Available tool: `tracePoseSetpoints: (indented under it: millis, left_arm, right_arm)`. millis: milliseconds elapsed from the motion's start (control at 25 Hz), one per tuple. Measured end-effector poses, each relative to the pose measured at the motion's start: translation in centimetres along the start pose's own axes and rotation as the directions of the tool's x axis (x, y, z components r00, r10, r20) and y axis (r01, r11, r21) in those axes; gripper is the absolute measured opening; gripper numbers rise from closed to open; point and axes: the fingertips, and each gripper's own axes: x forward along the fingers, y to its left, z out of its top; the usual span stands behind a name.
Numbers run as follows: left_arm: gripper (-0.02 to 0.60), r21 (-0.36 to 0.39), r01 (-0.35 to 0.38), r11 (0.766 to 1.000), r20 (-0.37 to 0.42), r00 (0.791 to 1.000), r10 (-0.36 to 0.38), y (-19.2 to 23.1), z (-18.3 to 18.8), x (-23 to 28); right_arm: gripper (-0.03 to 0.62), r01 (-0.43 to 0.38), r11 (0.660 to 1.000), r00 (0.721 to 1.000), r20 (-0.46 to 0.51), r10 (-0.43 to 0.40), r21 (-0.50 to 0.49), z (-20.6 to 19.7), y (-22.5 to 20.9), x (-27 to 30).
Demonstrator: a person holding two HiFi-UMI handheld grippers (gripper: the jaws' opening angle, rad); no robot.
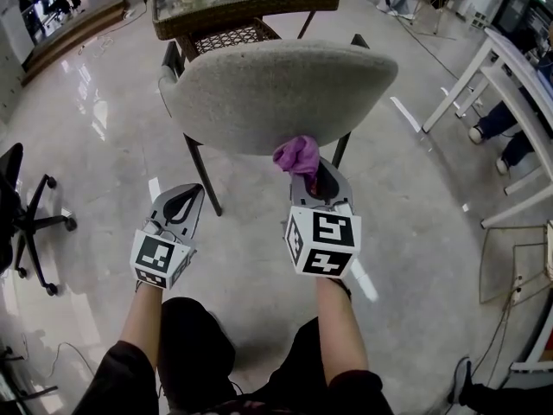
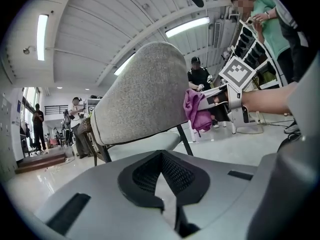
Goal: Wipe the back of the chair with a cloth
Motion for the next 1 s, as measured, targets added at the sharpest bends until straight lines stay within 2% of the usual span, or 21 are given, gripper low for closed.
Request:
tracePoseSetpoints:
  millis: [240, 560, 840, 1000]
  left_arm:
    - [0.009, 0.012, 0.012, 1.0, -0.018, 1.0, -0.012, -0.5, -0.5, -0.3]
    - [0.009, 0.01, -0.009, 1.0, -0.031, 0.999, 0.009, 0.5, -1.0, -1.1]
    - [0.009, -0.013, -0.022, 1.0, -0.014, 1.0, 0.022, 1.2, -1.1, -1.0]
    - [0.009, -0.068, -0.024, 0.997, -0.022, 1.0, 0.022, 1.3, -0.8, -0.6]
  right_arm:
    - [0.091, 0.099, 0.995, 0.995, -0.022, -0.1, -0.028, -0.4, -4.9, 0.3]
    - [0.091, 0.17, 0.985, 0.983, -0.067, -0.17, -0.016, -1.7, -8.8, 1.2]
    - [0.091, 0.189, 0.982, 0.981, -0.048, -0.189, 0.015, -2.4, -9.3, -0.2]
    - [0.091, 0.167, 0.986, 0.984, -0.061, -0.167, -0.012, -3.8, -8.0, -1.4]
